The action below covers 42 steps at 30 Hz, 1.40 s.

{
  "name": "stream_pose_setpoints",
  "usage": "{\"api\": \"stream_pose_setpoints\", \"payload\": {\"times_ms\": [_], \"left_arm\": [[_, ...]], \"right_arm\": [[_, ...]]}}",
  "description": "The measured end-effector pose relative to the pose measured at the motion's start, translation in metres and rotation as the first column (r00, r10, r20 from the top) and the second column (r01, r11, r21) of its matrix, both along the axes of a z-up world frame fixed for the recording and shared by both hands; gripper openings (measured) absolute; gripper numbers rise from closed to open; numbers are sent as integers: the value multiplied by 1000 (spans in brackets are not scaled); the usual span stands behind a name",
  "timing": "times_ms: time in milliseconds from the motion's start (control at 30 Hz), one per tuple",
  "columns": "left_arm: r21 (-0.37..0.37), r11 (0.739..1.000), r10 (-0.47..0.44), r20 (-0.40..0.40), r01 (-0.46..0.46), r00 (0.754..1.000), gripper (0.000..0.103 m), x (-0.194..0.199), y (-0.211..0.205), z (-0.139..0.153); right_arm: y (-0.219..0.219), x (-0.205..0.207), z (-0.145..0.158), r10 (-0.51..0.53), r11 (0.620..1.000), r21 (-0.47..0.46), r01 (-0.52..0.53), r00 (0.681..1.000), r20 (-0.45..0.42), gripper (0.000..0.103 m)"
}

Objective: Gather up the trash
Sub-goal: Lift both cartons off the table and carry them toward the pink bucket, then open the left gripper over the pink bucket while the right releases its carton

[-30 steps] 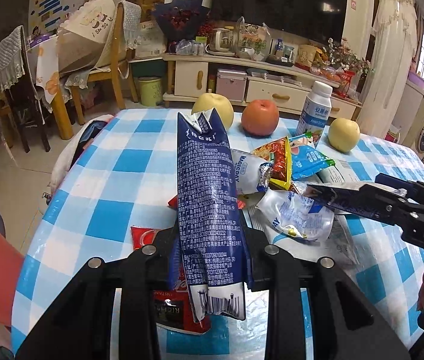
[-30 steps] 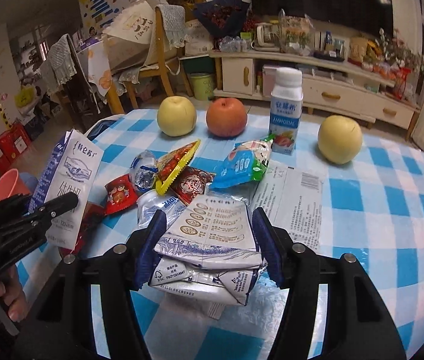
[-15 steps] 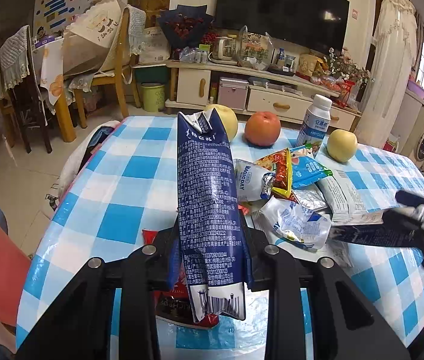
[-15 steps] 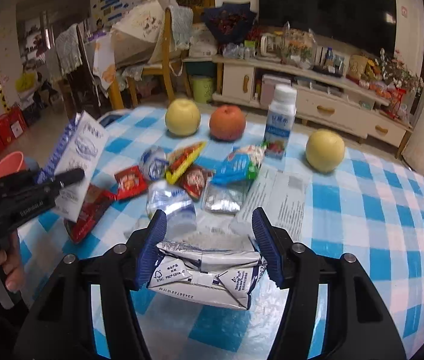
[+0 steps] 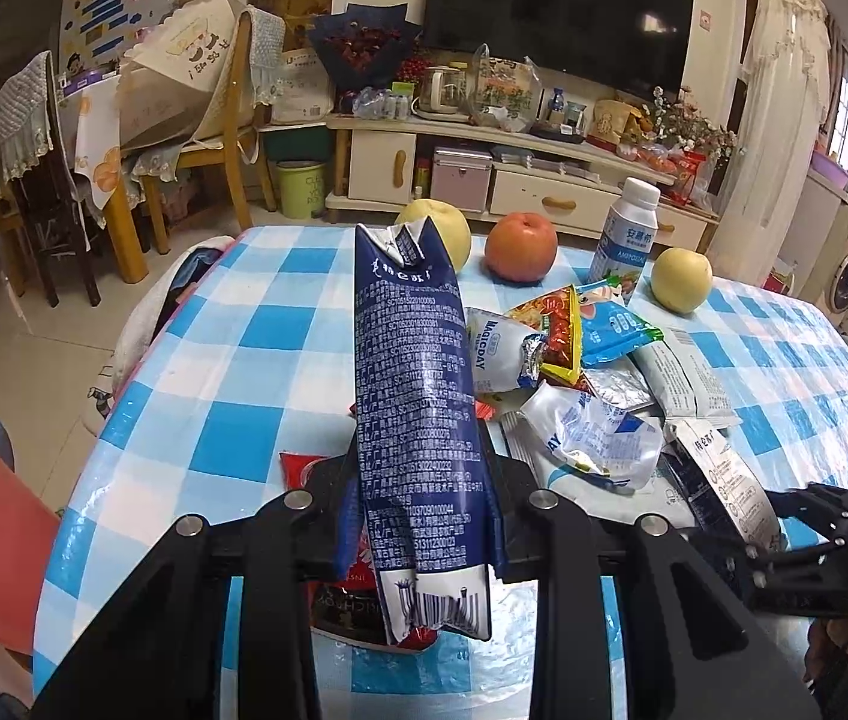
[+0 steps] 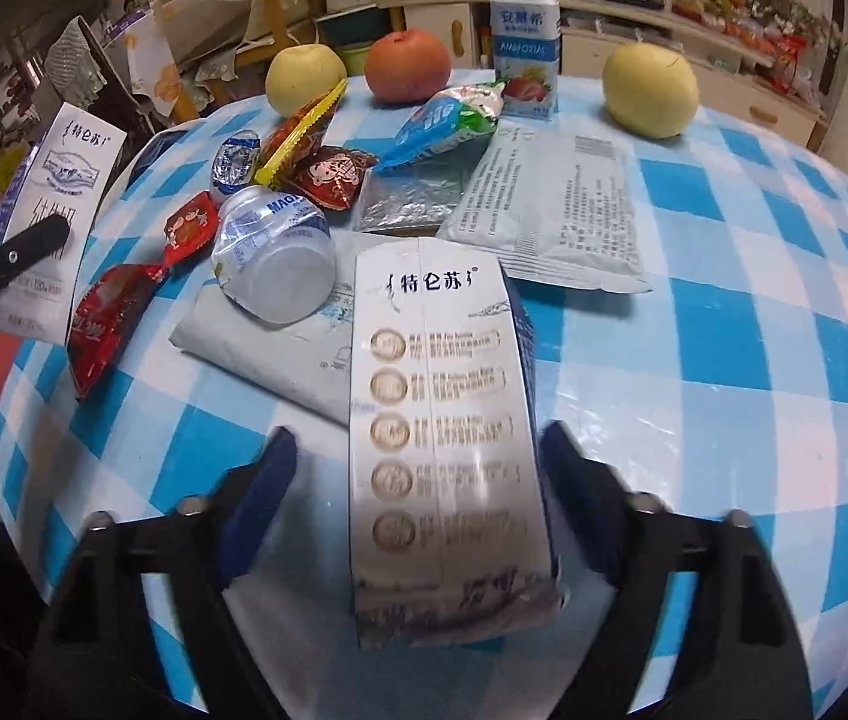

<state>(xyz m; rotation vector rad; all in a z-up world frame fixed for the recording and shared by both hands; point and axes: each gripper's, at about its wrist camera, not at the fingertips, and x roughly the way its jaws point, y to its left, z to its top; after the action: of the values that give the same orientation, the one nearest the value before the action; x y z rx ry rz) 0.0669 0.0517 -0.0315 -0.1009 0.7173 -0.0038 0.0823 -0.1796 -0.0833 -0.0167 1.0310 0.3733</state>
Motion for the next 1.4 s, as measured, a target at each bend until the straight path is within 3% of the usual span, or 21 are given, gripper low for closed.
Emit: {"api": "stream_pose_setpoints", "payload": {"times_ms": [200,633,900,1167,1400], "left_arm": [[3,1000,-7,10,7,1000,33,-2,-1,2],[12,1000,-24,18,24,1000,33,-16,-7,8],[67,998,4,73,-9,997,33,-38,-2,37],[63,995,68,104,-75,992,33,-74,37,70],[77,982,161,144,-173,976,33,-110,90,105]], "right_arm": [[-3,-6,10,-2,1000,15,1,999,41,54],[2,-31,68,-9,1000,14,6,980,200,54],[18,-51,108,22,999,30,-31,959,281,54],[63,-65,149,96,991,57,-123,935,341,54],[134,-75,183,205,967,65,-246,904,374,54]]}}
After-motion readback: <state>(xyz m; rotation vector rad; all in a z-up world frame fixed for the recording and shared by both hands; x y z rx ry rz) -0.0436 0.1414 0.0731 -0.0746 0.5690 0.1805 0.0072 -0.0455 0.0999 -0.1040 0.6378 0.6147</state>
